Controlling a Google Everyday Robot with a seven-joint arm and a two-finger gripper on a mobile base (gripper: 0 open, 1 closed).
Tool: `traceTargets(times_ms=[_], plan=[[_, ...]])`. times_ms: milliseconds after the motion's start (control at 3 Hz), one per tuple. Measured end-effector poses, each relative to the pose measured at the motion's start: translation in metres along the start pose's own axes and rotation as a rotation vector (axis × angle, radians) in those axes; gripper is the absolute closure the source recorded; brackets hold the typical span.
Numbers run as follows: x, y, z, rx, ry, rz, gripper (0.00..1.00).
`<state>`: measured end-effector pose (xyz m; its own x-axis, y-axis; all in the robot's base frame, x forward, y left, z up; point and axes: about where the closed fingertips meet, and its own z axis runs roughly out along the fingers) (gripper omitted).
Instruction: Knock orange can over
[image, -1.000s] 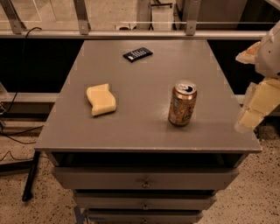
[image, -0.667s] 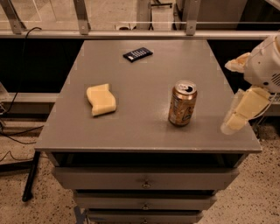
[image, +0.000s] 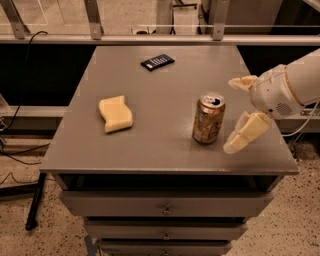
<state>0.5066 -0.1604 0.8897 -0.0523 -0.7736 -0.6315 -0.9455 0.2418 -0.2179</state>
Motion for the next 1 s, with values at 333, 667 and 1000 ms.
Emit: traceTargets(times_ms=[333,667,1000], plan=[[-0.002,-0.011,0.024,-0.004,-0.131,0.003,0.00],[-0.008,-0.021,0.046,-0.018,-0.246,0.014,0.00],[-0.036,-0.034,0.065,-0.027,-0.333,0.005,0.00]])
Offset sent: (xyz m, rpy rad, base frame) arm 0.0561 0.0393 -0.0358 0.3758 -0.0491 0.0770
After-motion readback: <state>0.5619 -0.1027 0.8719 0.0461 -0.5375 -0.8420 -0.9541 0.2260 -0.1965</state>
